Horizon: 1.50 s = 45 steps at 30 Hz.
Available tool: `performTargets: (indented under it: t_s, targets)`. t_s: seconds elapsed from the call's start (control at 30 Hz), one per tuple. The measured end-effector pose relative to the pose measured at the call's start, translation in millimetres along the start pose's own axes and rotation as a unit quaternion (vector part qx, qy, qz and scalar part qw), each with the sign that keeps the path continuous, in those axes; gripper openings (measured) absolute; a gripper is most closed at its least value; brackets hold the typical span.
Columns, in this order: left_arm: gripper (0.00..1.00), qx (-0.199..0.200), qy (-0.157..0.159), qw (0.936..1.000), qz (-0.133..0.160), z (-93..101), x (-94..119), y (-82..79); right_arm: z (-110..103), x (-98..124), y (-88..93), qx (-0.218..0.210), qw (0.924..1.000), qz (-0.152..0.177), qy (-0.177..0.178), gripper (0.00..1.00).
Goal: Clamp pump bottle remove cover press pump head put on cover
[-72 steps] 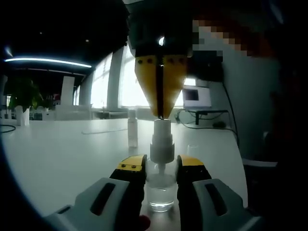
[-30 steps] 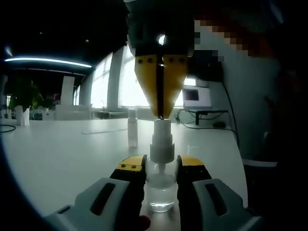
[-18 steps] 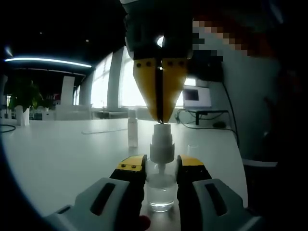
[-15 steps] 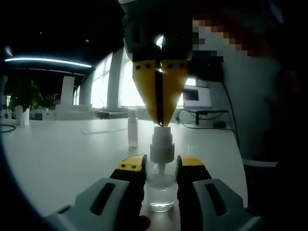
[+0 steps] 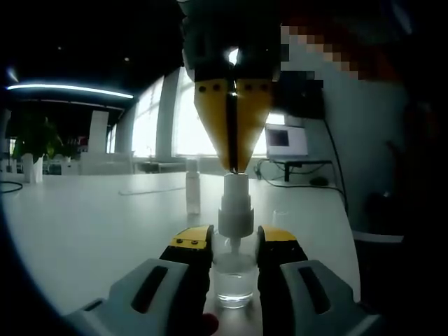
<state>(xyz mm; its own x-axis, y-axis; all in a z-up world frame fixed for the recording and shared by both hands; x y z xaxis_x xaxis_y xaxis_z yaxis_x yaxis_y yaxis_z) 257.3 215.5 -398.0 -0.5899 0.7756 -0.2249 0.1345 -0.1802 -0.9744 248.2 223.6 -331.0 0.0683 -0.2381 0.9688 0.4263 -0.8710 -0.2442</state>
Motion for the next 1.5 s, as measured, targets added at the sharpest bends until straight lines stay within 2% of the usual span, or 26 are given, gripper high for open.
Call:
performTargets:
  t_s: [0.5,1.5]
  targets:
    - [0.16,-0.001,0.0,1.0,0.0,-0.2,0.1,0.1,-1.3,0.2,0.1,-0.005,0.9999,0.011,0.004,0.0]
    - [0.16,0.0,-0.001,1.0,0.0,0.6,0.5,-0.4,-1.5,-0.2,-1.4,0.001,1.0,0.007,0.004,0.0]
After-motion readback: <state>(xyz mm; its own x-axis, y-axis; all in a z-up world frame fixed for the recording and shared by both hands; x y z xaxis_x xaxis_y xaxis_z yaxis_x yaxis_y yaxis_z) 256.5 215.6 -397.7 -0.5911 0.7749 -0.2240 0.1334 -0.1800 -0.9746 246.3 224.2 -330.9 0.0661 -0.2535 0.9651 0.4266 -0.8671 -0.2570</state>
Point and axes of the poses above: the point that each gripper's makers call its tool centre point, and the gripper's own axes: x roughly backward along the fingers, z roughly to its right, y roughly out of its underside, the point moved 3 cm from there along x, roughly backward along the fingers, and after that the axes turned 11 degrees about z, right-handed, at the moved point
